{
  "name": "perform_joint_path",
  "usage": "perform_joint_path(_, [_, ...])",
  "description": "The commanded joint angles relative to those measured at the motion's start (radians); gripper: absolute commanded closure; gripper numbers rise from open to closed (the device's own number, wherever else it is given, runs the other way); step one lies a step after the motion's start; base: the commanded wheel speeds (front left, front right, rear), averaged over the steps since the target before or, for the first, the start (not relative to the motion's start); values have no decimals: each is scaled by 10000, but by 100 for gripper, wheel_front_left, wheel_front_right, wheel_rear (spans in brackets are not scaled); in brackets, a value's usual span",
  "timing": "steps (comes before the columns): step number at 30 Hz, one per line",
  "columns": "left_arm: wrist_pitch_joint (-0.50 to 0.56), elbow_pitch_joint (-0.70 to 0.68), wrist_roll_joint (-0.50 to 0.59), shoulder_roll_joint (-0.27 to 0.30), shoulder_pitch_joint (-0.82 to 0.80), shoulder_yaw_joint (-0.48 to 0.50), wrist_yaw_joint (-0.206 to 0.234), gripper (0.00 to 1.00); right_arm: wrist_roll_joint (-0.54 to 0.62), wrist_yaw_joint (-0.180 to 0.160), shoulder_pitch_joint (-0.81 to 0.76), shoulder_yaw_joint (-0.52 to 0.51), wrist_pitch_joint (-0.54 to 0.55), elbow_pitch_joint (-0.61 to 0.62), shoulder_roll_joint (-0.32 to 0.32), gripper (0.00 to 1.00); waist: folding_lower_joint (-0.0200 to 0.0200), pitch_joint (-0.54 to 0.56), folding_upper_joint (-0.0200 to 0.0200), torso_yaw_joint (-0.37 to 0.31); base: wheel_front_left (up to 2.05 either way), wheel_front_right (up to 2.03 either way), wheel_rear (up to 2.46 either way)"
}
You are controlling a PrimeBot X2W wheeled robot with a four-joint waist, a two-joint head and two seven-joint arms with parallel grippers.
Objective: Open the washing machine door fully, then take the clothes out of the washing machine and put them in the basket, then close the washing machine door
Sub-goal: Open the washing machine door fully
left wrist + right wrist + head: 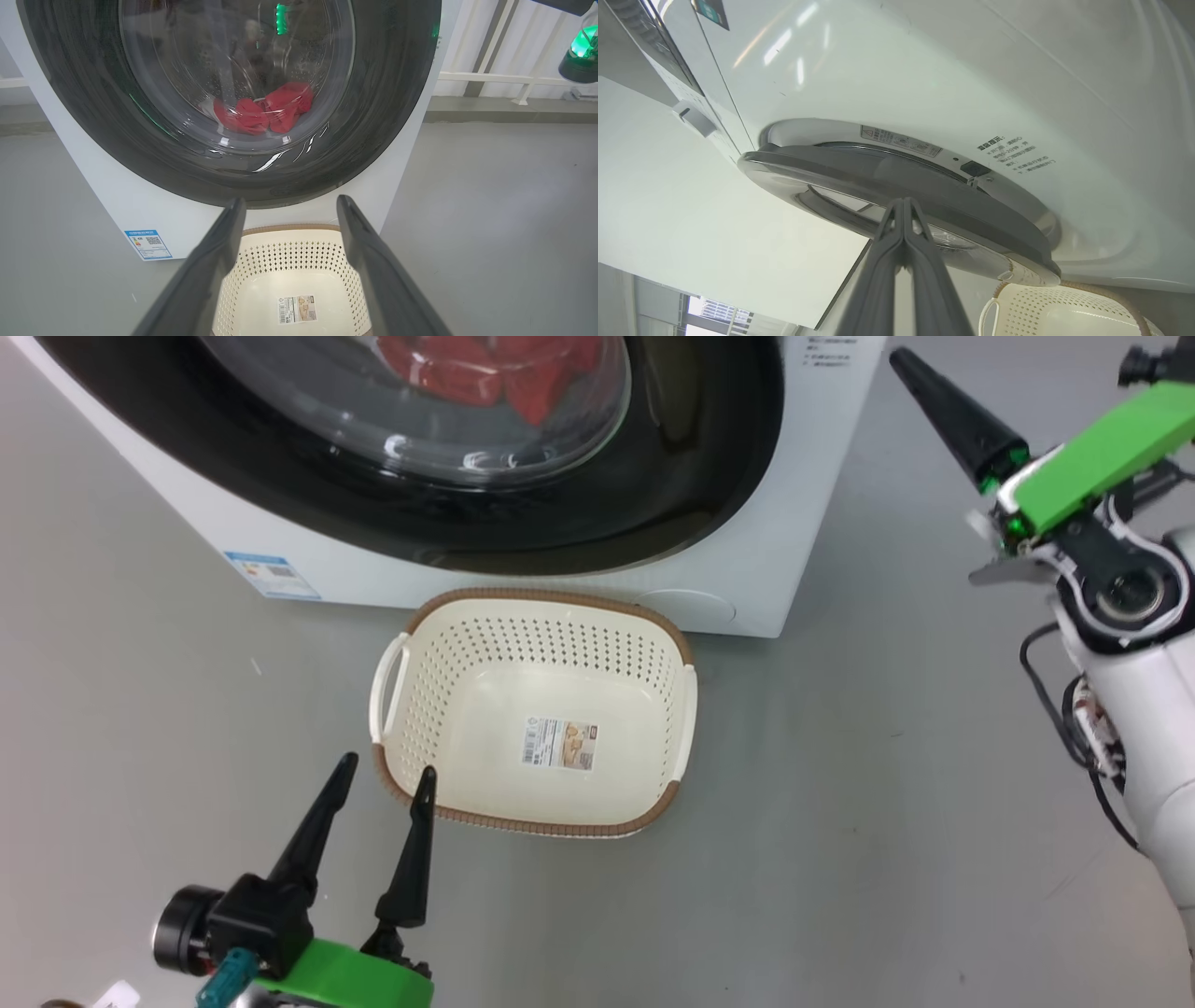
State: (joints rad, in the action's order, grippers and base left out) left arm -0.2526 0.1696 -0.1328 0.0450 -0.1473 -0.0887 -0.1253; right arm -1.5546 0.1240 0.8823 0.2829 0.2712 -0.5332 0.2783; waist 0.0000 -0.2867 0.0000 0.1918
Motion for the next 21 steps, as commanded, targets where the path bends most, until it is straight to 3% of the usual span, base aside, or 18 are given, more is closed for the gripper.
perform_joint_path(1, [-92, -238, -46, 96, -246, 278, -53, 0, -155, 67, 291, 31, 115, 249, -113, 100, 0, -169, 0, 136, 0, 0, 0])
perform_joint_path(7, [-92, -266, -157, 91, -481, 105, -53, 0, -843, 67, 1054, -219, 1118, 170, -156, 100, 0, -475, 0, 330, 0, 0, 0])
perform_joint_path(21, [-92, -354, -389, 84, -964, -239, -53, 0, -1147, 67, 2705, -357, 2514, -1198, -45, 100, 0, -1267, 0, 787, 0, 0, 0])
